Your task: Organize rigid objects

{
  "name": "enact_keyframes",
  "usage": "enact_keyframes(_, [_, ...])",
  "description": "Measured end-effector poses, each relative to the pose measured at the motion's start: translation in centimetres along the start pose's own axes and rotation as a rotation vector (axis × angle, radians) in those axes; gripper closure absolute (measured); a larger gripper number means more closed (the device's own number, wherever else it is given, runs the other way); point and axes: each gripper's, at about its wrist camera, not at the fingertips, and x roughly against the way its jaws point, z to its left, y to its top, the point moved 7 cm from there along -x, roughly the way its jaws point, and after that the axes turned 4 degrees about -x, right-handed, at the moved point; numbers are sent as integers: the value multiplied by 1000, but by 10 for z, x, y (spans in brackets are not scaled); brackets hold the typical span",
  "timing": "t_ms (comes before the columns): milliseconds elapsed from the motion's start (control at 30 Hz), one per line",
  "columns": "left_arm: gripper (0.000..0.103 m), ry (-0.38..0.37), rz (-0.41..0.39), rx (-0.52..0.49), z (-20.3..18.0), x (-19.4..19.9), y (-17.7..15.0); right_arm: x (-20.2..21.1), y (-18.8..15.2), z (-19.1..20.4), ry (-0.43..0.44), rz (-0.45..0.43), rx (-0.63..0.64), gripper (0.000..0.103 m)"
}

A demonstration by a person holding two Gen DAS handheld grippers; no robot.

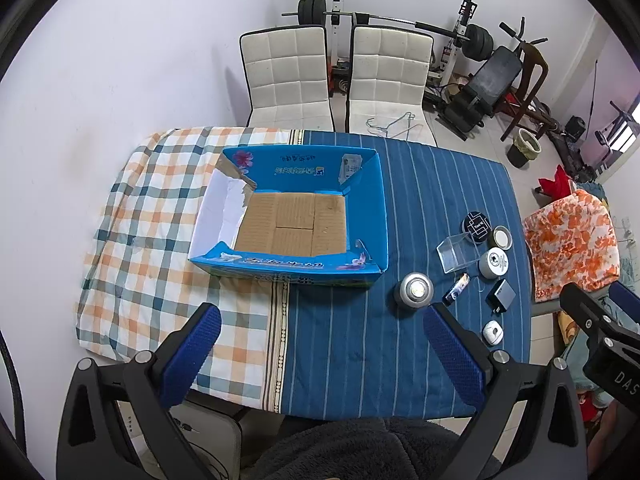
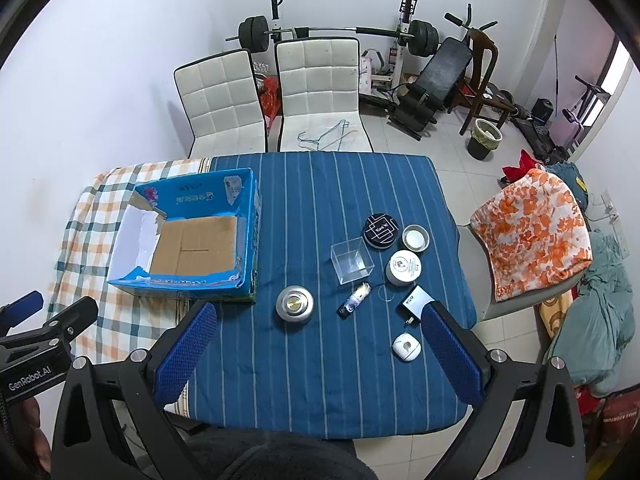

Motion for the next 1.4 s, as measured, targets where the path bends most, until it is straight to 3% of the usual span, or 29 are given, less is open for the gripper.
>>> enact_keyframes(1400, [0, 0, -9, -8, 2, -1, 2, 12, 4, -1, -3, -40, 3, 0])
